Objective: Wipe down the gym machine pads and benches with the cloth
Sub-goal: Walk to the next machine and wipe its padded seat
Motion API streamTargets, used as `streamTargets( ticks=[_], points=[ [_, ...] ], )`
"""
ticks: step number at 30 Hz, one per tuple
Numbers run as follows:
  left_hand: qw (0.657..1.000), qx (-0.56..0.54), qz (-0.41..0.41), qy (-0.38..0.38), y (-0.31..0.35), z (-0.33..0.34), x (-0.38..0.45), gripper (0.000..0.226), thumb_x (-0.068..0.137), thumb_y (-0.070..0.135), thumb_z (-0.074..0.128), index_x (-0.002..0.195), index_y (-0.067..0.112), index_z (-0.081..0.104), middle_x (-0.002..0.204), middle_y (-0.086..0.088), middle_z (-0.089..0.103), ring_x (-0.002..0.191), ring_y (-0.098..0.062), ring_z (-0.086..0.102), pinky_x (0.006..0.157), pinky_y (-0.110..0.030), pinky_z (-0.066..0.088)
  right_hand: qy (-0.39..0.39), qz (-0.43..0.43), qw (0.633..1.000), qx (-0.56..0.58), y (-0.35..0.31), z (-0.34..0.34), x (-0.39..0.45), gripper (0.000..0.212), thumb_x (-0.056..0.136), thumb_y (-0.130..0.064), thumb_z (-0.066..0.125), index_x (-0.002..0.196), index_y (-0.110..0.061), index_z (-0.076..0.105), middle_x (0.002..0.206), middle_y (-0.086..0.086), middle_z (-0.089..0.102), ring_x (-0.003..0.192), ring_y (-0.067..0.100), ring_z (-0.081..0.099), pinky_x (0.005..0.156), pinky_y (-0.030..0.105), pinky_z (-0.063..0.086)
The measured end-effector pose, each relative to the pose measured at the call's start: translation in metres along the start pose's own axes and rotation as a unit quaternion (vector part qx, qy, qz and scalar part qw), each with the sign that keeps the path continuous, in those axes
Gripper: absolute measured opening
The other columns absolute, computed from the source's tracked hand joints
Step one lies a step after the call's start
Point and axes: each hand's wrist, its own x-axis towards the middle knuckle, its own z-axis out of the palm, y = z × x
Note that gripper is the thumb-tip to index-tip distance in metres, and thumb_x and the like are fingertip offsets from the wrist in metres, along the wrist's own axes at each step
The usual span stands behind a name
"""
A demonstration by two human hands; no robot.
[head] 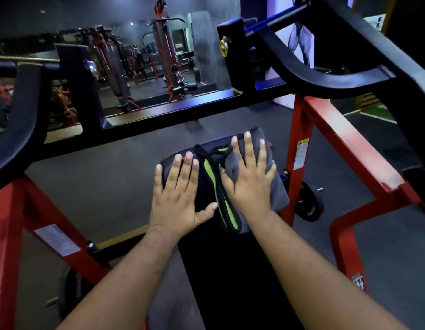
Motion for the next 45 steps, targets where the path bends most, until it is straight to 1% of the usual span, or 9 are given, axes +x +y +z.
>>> streamTargets(
  ticks=[5,11,17,22,29,33,37,40,45],
  points=[
    [1.0,-0.02,0.007,-0.021,-0.002,-0.01,-0.003,0.1,0.095,0.078,0.018,0.163,0.005,0.013,0.173,-0.011,0.004,0.159,-0.028,0.006,0.125,-0.061,0.008,-0.032,-0.03,0.999,-0.018,0.018,0.017,-0.099,0.084,0.091,-0.057,0.043,0.164,-0.028,0.014,0.173,0.0,0.005,0.159,0.032,0.006,0.112,0.075,0.024],
    [0.995,-0.102,0.006,-0.019,-0.023,-0.024,-0.027,0.1,0.095,0.081,0.01,0.162,0.01,-0.011,0.171,-0.007,-0.016,0.159,-0.021,-0.009,0.127,-0.053,-0.002,0.028,0.162,0.985,0.061,-0.054,-0.003,0.032,0.08,0.095,-0.059,0.034,0.163,-0.021,0.017,0.172,0.007,0.007,0.158,0.028,0.005,0.115,0.074,0.016],
    [0.97,-0.232,-0.073,-0.003,-0.053,-0.026,-0.065,0.101,0.095,0.081,0.017,0.161,0.011,-0.017,0.171,-0.004,-0.021,0.159,-0.017,-0.01,0.128,-0.053,0.003,0.007,-0.224,0.973,-0.049,-0.083,0.012,-0.016,0.095,0.08,-0.062,0.058,0.162,-0.025,0.025,0.171,0.0,0.017,0.158,0.022,0.013,0.121,0.066,0.01],
    [0.978,-0.2,-0.04,-0.032,-0.059,-0.028,-0.076,0.099,0.095,0.082,0.013,0.162,0.015,-0.015,0.17,-0.002,-0.022,0.159,-0.019,-0.012,0.128,-0.052,0.0,0.043,-0.021,0.999,0.003,-0.072,0.011,-0.007,0.083,0.087,-0.059,0.048,0.162,-0.035,0.021,0.172,-0.002,0.011,0.159,0.023,0.006,0.122,0.065,0.002],
    [0.991,-0.106,0.069,-0.035,-0.035,-0.027,-0.043,0.098,0.094,0.081,0.013,0.164,0.014,-0.002,0.172,-0.006,-0.012,0.159,-0.022,-0.009,0.127,-0.055,0.0,0.018,-0.004,1.0,0.017,-0.011,0.047,-0.162,0.079,0.089,-0.056,0.051,0.161,-0.032,0.028,0.172,0.001,0.016,0.158,0.027,0.011,0.115,0.073,0.019],
    [0.982,0.002,0.19,-0.008,-0.022,-0.025,-0.001,0.096,0.095,0.079,0.012,0.164,0.013,0.014,0.172,-0.007,0.006,0.159,-0.023,0.006,0.127,-0.058,0.003,0.06,0.171,0.981,0.068,-0.006,0.026,-0.083,0.076,0.095,-0.057,0.04,0.163,-0.032,0.019,0.172,-0.001,0.009,0.159,0.027,0.004,0.115,0.077,0.011],
    [0.974,0.046,0.219,0.015,-0.014,-0.018,0.035,0.098,0.094,0.082,0.012,0.163,0.012,0.017,0.171,-0.007,0.012,0.159,-0.023,0.01,0.126,-0.06,0.006,0.061,0.154,0.984,0.069,-0.019,0.008,-0.008,0.079,0.095,-0.058,0.039,0.164,-0.031,0.012,0.173,-0.005,0.005,0.159,0.024,0.002,0.118,0.07,0.007],
    [0.968,0.073,0.234,0.046,-0.009,-0.007,0.033,0.102,0.092,0.086,0.019,0.164,0.015,0.013,0.172,-0.007,0.01,0.159,-0.026,0.011,0.125,-0.062,0.008,0.08,0.112,0.988,0.074,0.013,0.024,-0.074,0.078,0.095,-0.053,0.046,0.162,-0.039,0.009,0.171,-0.006,0.016,0.159,0.019,0.008,0.122,0.064,0.015],
    [0.971,0.098,0.214,0.034,-0.008,-0.009,0.034,0.099,0.092,0.085,0.008,0.165,0.018,0.007,0.173,-0.006,0.004,0.16,-0.025,0.0,0.126,-0.059,-0.002,0.079,0.267,0.946,0.166,0.034,0.048,-0.193,0.083,0.091,-0.048,0.047,0.158,-0.053,-0.001,0.169,-0.008,0.021,0.157,0.015,0.013,0.119,0.067,0.02]
  ],
)
